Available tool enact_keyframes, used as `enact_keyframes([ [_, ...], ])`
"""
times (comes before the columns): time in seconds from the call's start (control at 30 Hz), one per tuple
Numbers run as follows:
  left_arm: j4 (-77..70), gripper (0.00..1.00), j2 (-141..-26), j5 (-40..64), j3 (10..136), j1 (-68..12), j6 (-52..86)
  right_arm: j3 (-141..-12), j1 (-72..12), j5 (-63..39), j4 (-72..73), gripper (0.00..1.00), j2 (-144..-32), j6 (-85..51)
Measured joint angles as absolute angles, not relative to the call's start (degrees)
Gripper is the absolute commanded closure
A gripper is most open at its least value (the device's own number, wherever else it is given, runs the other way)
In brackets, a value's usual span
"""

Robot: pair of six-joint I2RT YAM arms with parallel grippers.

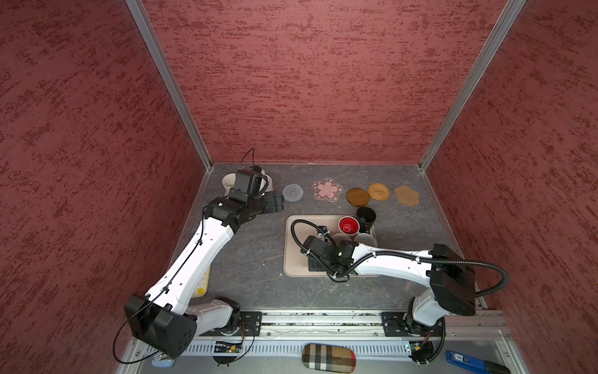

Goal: Place cups on coasters
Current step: Pick up the cup from the tray.

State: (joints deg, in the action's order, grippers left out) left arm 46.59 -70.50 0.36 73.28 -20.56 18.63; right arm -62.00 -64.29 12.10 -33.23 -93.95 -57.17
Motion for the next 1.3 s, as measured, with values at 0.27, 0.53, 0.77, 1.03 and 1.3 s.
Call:
enact_keyframes([
  [0.27, 46.4, 0.07, -70.5, 1.1, 73.2, -20.6, 18.6, -63.0, -64.3, 12.5, -34.9, 0.8, -95.3, -56.1],
  [0.53, 46.2, 0.07, -70.5, 1.4, 73.1, -20.5, 18.6, -64.2, -64.0, 13.3, -36.3, 0.77, -96.3, -54.4],
  [0.77, 46.2, 0.07, -70.5, 1.4, 73.1, -20.5, 18.6, -64.4, -63.4, 13.3, -36.8, 0.7, -97.0, -53.1],
  [1.03, 46.2, 0.06, -70.5, 1.3, 73.1, -20.5, 18.6, -66.1, -62.9, 13.3, -37.6, 0.79, -98.4, -51.3],
  [1.3, 46.3, 0.06, -70.5, 1.1, 73.1, -20.5, 18.6, -66.3, -62.7, 13.3, -38.5, 1.0, -98.4, -49.6],
])
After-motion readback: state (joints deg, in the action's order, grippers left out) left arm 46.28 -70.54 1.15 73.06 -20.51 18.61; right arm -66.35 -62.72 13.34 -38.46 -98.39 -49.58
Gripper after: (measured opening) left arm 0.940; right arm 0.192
